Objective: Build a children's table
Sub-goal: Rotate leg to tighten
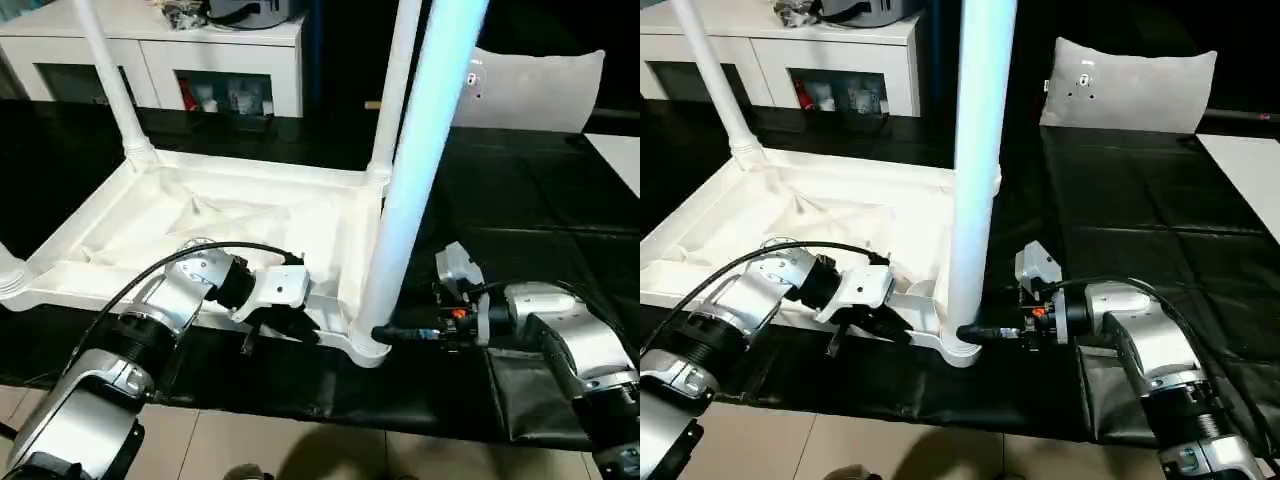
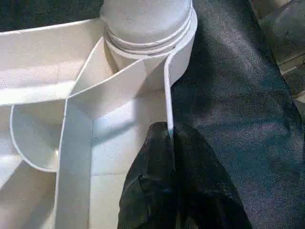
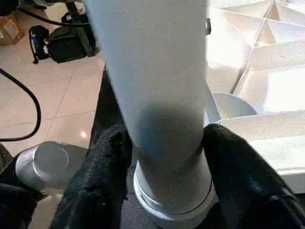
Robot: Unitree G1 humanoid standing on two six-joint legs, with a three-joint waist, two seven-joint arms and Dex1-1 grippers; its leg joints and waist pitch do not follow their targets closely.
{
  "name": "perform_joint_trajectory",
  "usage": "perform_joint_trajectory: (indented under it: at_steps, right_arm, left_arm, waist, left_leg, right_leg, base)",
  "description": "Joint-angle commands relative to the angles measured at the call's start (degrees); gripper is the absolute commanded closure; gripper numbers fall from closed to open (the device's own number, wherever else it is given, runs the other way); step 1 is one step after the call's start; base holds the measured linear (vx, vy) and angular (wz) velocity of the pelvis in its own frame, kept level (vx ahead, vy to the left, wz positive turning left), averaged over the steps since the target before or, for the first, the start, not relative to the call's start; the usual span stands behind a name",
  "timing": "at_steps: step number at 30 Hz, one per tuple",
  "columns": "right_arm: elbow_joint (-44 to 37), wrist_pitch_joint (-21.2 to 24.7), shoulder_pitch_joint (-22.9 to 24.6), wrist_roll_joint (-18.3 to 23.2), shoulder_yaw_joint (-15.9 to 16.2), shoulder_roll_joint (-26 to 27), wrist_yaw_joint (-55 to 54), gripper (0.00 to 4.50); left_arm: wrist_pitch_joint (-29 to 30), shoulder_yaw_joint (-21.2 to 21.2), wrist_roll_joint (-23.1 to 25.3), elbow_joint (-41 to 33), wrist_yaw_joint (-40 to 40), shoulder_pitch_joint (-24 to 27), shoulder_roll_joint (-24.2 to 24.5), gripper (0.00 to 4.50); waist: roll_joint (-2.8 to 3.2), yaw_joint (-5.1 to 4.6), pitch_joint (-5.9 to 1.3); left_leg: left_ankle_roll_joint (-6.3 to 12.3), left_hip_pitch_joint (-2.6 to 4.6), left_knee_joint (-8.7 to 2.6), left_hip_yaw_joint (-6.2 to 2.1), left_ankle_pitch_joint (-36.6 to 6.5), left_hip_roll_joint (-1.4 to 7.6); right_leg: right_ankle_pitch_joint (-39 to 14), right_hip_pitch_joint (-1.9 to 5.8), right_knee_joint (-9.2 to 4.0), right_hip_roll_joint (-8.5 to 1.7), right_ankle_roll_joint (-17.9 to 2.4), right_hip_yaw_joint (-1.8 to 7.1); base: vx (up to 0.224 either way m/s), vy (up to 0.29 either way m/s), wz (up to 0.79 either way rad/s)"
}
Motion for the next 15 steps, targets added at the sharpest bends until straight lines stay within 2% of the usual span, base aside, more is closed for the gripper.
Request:
perform_joint_trajectory:
  at_steps: [1,3,4,7,8,9,11,13,14,15]
  right_arm:
    - [-0.5,0.5,0.0,0.9,0.9,-0.5,1.2,2.28]
    - [-0.9,0.9,0.3,1.3,0.9,-0.4,1.4,2.50]
    - [-1.5,1.8,0.6,2.1,0.6,0.0,1.1,2.53]
    - [-2.9,4.0,1.4,3.3,0.0,0.8,0.0,2.59]
    - [-3.6,5.2,1.8,3.7,-0.3,1.3,-1.2,2.59]
    - [-4.1,6.1,2.1,4.0,-0.5,1.7,-2.0,2.59]
    - [-4.8,8.1,2.6,4.2,-1.4,3.6,-6.3,2.60]
    - [-4.1,7.8,2.5,2.1,-2.2,6.2,-12.8,2.60]
    - [-3.8,7.5,2.4,1.3,-2.3,7.0,-14.7,2.60]
    - [-2.9,6.8,2.2,-0.6,-2.6,8.8,-18.9,2.60]
  left_arm:
    - [-1.4,0.0,-0.6,-0.4,-0.5,-2.2,-0.7,4.50]
    - [-1.4,0.2,-0.7,0.1,-0.6,-2.2,-0.9,4.50]
    - [-1.1,0.4,-0.9,0.2,-0.3,-2.1,-0.9,4.50]
    - [0.4,1.2,-1.3,0.6,0.8,-1.9,-1.2,4.50]
    - [1.6,1.7,-1.3,0.9,2.2,-2.0,-1.8,4.50]
    - [2.5,2.1,-1.4,1.0,3.2,-2.1,-2.1,4.50]
    - [5.9,3.2,-1.7,0.6,6.0,-2.2,-3.3,4.50]
    - [9.5,4.0,-1.6,-0.5,9.2,-2.3,-4.7,4.50]
    - [10.4,4.2,-1.6,-0.9,9.9,-2.2,-5.1,4.50]
    - [12.6,4.5,-1.3,-1.9,12.0,-2.1,-6.1,4.50]
  waist:
    - [-1.00,-0.27,-4.07]
    - [-0.98,-0.20,-4.08]
    - [-0.72,-0.12,-4.11]
    - [-0.89,-0.05,-4.12]
    - [-0.66,0.04,-4.09]
    - [-0.71,-0.03,-3.98]
    - [-0.76,-0.14,-3.88]
    - [-0.79,-0.82,-3.61]
    - [-0.79,-0.82,-3.61]
    - [-0.78,-1.65,-3.42]
  left_leg:
    - [2.37,0.79,-4.47,-0.06,-18.1,0.93]
    - [2.47,0.82,-4.47,-0.02,-17.9,0.95]
    - [2.43,0.83,-4.47,-0.06,-18.0,0.95]
    - [2.44,0.78,-4.51,0.03,-17.5,0.93]
    - [2.36,0.84,-4.50,0.00,-17.9,0.91]
    - [2.22,0.89,-4.55,0.02,-18.2,0.89]
    - [1.73,0.93,-4.53,-0.07,-19.0,0.71]
    - [0.79,1.19,-4.26,-0.24,-20.7,0.31]
    - [0.79,1.19,-4.26,-0.24,-20.7,0.31]
    - [0.22,1.28,-3.83,-0.38,-22.1,-0.11]
  right_leg:
    - [-31.3,2.87,-4.98,-2.23,-5.6,1.91]
    - [-31.0,2.86,-4.96,-2.23,-5.8,1.94]
    - [-30.8,2.89,-4.90,-2.24,-5.9,1.94]
    - [-30.1,2.97,-4.89,-2.11,-6.1,1.98]
    - [-30.4,2.90,-4.90,-2.19,-6.1,1.94]
    - [-31.1,2.92,-5.08,-2.12,-5.9,1.90]
    - [-33.2,2.85,-5.29,-2.18,-5.1,1.68]
    - [-37.4,2.56,-6.17,-2.13,-3.1,0.90]
    - [-37.4,2.56,-6.17,-2.13,-3.1,0.90]
    - [-40.9,2.42,-7.08,-2.01,-0.7,-0.05]
  base:
    - [0.000,0.000,0.00]
    - [0.000,0.000,0.00]
    - [0.000,0.000,0.00]
    - [0.000,0.000,0.00]
    - [0.000,0.000,0.00]
    - [0.000,0.000,0.00]
    - [0.000,0.000,0.00]
    - [0.000,0.000,0.00]
    - [0.000,0.000,0.00]
    - [0.000,0.000,0.00]
